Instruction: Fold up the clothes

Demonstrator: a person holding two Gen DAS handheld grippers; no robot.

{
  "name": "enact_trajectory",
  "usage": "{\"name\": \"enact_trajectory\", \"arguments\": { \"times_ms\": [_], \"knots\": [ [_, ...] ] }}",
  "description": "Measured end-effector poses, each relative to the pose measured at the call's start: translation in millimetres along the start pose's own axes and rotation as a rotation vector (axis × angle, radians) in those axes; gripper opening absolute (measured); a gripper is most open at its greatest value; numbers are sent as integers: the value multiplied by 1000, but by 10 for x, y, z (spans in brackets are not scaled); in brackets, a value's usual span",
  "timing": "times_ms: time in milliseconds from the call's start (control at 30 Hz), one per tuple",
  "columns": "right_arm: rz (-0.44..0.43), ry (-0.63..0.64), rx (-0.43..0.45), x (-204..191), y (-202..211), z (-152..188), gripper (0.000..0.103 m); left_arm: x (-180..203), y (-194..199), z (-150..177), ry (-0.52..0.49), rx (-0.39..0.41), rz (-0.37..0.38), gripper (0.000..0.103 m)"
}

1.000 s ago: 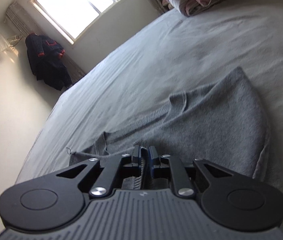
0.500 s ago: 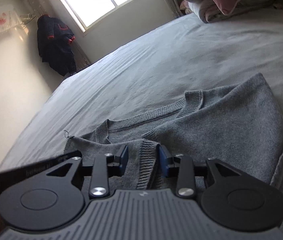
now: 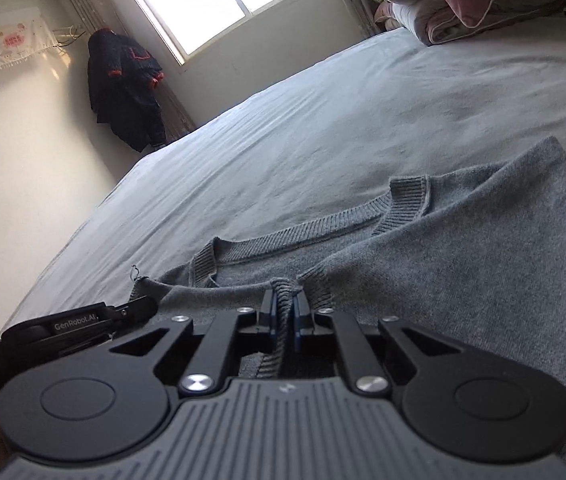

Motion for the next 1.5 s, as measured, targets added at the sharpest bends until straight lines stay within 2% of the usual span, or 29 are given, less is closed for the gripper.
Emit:
{"name": "enact_trajectory", "arguments": {
  "times_ms": [67,133,200,333,500,767,933,1100,1167,1333,1433,1500],
  "knots": [
    [-4,2,-5,-22,42,-4,21,-3,77,-8,0,-1,-1,41],
    [-12,0,-8,-52,86,-4,44,-6,153,-15,0,-3,-1,41],
    [-23,-4,-11,-83,130,-5,49,6,260,-2,1,-19,7,41],
    [-5,-10,-8,-112,218,7,49,54,563,58,-35,-55,8,42],
    [34,-66,-34,-134,414,78,49,150,1096,200,-82,-115,49,45],
    [15,-111,-199,-274,980,479,49,416,2010,726,-185,-232,133,45],
    [-24,-141,-359,-359,1312,869,49,503,2607,1151,-198,-298,174,45],
    [-65,-164,-466,-417,1670,1193,49,591,3161,1518,-236,-319,141,45],
    [-86,-175,-509,-431,1802,1328,49,645,3334,1646,-240,-321,149,45],
    [-157,-210,-579,-478,2012,1589,49,784,3532,1899,-247,-321,146,43],
    [-208,-249,-609,-485,2069,1711,49,830,3552,1983,-241,-299,85,28],
    [-238,-292,-629,-464,2054,1778,49,903,3570,2027,-251,-269,91,24]
  ]
}}
Point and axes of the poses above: each gripper's, at about its wrist camera, not at the fingertips, and y roughly against the way its jaws point, x to its right, z to its underside, the point moved 6 cm from there along -y, roughly the way its jaws point, and after that the axes turned 14 degrees about -y, right-handed, at the moved point
